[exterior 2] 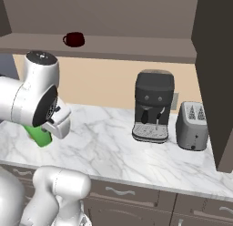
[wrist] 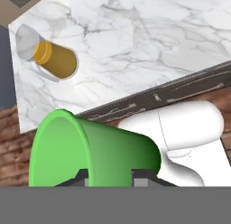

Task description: There is a tray on the dining counter. Grab the cup, mug, and pitcher and place them on the tray. The pitcher may be placed next to the tray if it cannot fit the tray.

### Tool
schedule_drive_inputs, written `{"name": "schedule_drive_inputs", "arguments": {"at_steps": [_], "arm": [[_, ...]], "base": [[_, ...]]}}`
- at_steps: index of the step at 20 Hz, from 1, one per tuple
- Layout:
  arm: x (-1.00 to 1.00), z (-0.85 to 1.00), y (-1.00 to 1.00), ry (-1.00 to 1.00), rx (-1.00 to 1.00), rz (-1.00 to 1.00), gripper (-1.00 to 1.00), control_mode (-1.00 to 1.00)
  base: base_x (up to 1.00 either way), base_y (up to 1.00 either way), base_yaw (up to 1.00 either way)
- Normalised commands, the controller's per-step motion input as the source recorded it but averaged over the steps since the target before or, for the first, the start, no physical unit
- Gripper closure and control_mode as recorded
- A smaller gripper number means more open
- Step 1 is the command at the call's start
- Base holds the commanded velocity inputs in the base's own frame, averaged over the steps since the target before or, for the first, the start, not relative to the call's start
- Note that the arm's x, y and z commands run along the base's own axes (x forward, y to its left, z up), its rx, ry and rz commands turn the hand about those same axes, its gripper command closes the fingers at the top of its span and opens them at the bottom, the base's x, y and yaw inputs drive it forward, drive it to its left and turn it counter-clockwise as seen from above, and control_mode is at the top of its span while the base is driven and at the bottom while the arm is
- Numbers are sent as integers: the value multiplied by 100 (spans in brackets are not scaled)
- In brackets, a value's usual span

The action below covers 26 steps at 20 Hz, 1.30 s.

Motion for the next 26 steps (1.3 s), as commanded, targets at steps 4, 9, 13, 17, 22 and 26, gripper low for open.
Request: {"name": "schedule_drive_inputs", "arguments": {"at_steps": [4, 9, 13, 17, 22, 26], "arm": [[0, -15, -1, 6, -2, 1, 100, -100], [0, -11, 0, 11, -2, 1, 100, -100], [8, 0, 0, 9, 0, 0, 100, -100], [8, 0, 0, 10, -1, 0, 100, -100], [1, 0, 0, 6, 0, 0, 100, -100], [0, 0, 0, 3, 0, 0, 100, -100]], "base": [[0, 0, 0], [0, 0, 0], [0, 0, 0], [0, 0, 0], [0, 0, 0], [0, 0, 0]]}}
